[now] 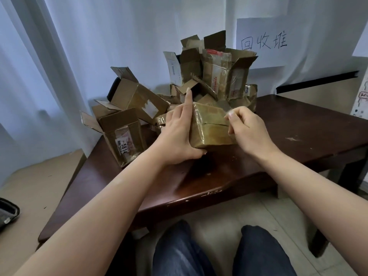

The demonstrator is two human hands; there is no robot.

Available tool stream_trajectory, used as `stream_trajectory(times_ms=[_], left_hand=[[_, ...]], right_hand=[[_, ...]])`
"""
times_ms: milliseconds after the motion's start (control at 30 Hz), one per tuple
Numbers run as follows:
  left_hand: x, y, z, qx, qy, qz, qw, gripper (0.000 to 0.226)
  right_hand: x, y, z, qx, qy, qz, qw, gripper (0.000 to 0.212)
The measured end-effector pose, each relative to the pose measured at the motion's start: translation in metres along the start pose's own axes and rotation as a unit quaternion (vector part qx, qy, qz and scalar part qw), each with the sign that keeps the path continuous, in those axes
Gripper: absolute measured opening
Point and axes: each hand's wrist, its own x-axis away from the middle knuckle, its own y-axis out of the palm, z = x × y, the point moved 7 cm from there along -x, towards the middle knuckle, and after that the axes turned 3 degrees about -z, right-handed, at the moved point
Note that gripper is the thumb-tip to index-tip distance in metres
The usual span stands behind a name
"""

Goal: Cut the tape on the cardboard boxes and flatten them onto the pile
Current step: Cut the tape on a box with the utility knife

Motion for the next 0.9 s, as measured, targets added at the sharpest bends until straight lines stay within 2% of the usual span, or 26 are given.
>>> stream_trajectory(times_ms=[100,233,333,567,900], left_hand=[[-0.011,0.004,0.008,0.019,-0.002,-0.014,1.0,0.132],[-0.018,0.001,0.02,0.03,-0.017,0.051,0.998,0.117],[-0.023,-0.001,0.032,-0.012,-0.042,0.087,0.995,0.117],[-0.026,0.007,0.048,-0.095,-0.071,0.095,0.988,0.118],[-0.019,0.017,0.056,-0.094,-0.087,0.106,0.986,0.129]], right_hand=[[0.001,-0.014,-0.012,-0.019,-0.01,-0.007,1.0,0.013],[0.008,-0.036,-0.023,0.068,-0.034,0.014,0.997,0.008],[0.016,-0.053,-0.032,0.127,-0.041,0.045,0.99,0.011],[0.026,-0.077,-0.046,0.187,-0.056,0.051,0.979,0.019],[0.03,-0.079,-0.053,0.285,-0.084,0.054,0.953,0.021]])
